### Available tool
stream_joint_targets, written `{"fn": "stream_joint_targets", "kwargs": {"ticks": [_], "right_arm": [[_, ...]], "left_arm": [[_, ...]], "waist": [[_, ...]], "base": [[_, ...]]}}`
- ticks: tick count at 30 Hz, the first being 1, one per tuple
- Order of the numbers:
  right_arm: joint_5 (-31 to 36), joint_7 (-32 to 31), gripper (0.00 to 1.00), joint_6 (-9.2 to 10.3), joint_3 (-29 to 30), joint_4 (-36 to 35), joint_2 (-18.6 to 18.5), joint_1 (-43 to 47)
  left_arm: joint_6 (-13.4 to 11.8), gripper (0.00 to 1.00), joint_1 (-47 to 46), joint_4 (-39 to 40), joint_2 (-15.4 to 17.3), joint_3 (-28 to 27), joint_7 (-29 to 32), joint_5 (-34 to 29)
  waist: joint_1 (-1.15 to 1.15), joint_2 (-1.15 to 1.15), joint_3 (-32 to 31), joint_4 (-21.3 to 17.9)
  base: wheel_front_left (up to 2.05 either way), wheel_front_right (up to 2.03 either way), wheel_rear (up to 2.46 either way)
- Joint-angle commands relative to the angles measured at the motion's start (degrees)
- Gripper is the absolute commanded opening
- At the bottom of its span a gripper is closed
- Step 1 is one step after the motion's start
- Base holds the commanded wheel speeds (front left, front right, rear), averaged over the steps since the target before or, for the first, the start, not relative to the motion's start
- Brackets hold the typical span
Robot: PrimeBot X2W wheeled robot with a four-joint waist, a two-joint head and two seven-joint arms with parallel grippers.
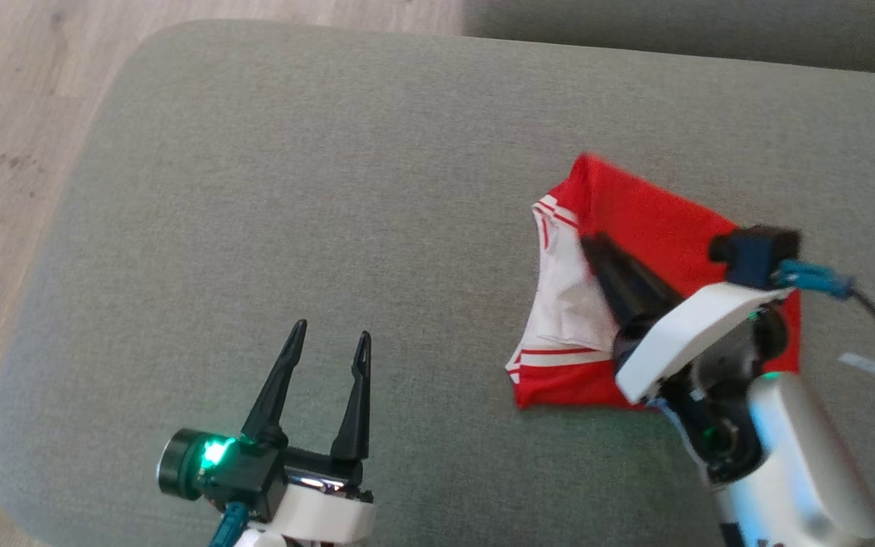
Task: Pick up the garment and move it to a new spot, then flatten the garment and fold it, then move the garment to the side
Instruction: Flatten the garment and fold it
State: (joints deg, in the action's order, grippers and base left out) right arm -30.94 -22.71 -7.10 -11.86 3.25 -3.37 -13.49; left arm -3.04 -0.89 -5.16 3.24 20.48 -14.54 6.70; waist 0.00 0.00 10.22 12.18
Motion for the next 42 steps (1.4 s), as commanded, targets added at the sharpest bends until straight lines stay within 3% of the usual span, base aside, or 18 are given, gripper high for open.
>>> {"fn": "stream_joint_targets", "kwargs": {"ticks": [1, 5, 10, 16, 21, 24, 33, 42], "right_arm": [[-1.02, 1.74, 1.00, -0.39, -2.55, -0.85, 0.47, -1.25], [-2.20, 4.32, 1.00, -0.39, -3.87, 1.28, 0.48, -2.24], [4.61, 10.74, 1.00, -0.39, 4.81, 0.02, 0.42, -2.24], [6.71, 19.86, 1.00, -0.39, 9.49, -0.01, -1.80, 3.49], [11.35, 31.57, 1.00, -0.39, 7.12, 3.69, -5.10, 11.04], [14.05, 36.60, 1.00, -0.39, 6.32, 7.25, -5.15, 15.55], [23.31, 37.69, 1.00, -0.39, 8.28, 6.00, -1.92, 26.38], [25.68, 37.70, 1.00, -0.39, 9.18, 3.63, -0.05, 30.04]], "left_arm": [[-0.37, 1.00, -1.72, 1.22, -0.31, -1.16, -0.46, 0.34], [-1.05, 1.00, -1.70, 0.84, -0.34, -1.08, -0.46, 1.34], [-1.48, 1.00, -0.15, 0.55, -0.35, -2.73, -0.46, 1.35], [-0.94, 1.00, 2.10, -0.07, -0.35, -3.52, -0.46, 2.04], [-1.55, 1.00, 4.35, -0.79, -0.35, -4.77, -0.46, 2.98], [-2.56, 1.00, 5.83, -2.06, -0.35, -5.37, -0.46, 3.65], [-3.32, 1.00, 10.66, -3.34, -0.31, -6.82, -0.46, 2.87], [-1.98, 1.00, 13.09, -3.68, 0.46, -7.53, -0.46, -0.90]], "waist": [[0.00, 0.00, -0.12, 0.81], [0.00, 0.00, -0.93, 0.71], [0.00, 0.00, -4.67, -1.51], [0.00, 0.00, -9.80, -3.18], [0.00, 0.00, -13.51, -4.71], [0.00, 0.00, -15.94, -5.14], [0.00, 0.00, -20.70, -5.84], [0.00, 0.00, -21.90, -5.67]], "base": [[0.00, 0.00, 0.00], [0.00, 0.00, 0.00], [0.00, 0.00, 0.00], [0.00, 0.00, 0.00], [0.00, 0.00, 0.00], [0.00, 0.00, 0.00], [0.00, 0.00, 0.00], [0.00, 0.00, 0.00]]}}
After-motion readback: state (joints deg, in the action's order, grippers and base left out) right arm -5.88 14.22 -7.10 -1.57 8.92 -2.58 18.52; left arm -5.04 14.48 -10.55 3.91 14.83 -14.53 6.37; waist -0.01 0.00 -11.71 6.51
